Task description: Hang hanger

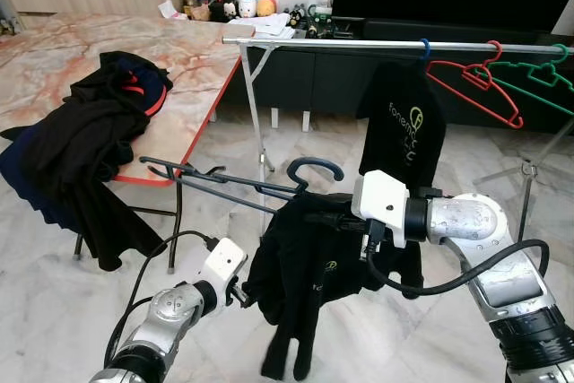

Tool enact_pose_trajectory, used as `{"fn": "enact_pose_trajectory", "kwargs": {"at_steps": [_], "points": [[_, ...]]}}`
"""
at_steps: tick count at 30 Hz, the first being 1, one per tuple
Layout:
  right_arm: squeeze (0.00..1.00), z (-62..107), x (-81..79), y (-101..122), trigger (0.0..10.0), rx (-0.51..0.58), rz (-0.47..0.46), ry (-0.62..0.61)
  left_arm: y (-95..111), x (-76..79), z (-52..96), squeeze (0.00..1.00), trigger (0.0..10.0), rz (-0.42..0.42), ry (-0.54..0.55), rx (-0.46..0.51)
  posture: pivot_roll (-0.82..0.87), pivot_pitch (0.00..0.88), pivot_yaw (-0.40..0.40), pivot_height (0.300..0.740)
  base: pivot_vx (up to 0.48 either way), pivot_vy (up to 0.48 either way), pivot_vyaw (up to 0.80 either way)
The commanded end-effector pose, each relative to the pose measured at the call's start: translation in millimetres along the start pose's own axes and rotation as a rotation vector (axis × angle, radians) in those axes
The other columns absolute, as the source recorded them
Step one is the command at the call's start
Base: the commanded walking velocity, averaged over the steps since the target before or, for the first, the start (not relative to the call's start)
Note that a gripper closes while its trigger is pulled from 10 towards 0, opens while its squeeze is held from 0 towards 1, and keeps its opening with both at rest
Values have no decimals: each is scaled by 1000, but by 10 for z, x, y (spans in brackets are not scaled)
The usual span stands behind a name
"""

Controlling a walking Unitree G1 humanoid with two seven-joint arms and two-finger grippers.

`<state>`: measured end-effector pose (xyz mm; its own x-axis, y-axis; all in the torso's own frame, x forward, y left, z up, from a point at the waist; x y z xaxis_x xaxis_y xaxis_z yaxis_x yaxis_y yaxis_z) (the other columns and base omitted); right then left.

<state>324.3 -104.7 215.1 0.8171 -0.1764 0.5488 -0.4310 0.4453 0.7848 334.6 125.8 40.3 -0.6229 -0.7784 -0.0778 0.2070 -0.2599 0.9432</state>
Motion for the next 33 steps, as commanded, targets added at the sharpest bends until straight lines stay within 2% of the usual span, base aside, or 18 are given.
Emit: {"fn": "enact_pose_trajectory", "kwargs": {"at_steps": [1, 11, 20, 33], "points": [[0, 7, 8, 128, 0, 37, 32, 0, 11, 12, -17, 0, 0, -13, -12, -1, -9, 87, 12, 740, 0, 0, 0], [0, -101, -29, 207, 0, 74, 26, 11, 42, 28, -52, 0, 0, 0, -32, 7, -3, 84, 11, 740, 0, 0, 0], [0, -92, 34, 172, 0, 52, 24, -15, 9, 33, -45, 0, 0, 39, -29, 8, -8, 85, 10, 740, 0, 0, 0], [0, -80, 92, 142, 0, 38, 21, -45, -88, 22, 10, 0, 0, 45, -35, -20, -4, 80, 11, 740, 0, 0, 0]]}}
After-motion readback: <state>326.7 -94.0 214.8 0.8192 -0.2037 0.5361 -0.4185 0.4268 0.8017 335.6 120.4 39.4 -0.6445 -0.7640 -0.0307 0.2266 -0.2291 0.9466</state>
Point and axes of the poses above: a point about 5 cm out from each wrist's last joint towards the gripper, its own z axis pointing back from the gripper into the wrist, its own y axis along the axis of the wrist's last joint, x = y × z, the point moved 2 cm from there along -z, pointing out of the wrist towards the gripper, and after that the axes turned 2 degrees about z, right-handed, at the moved point
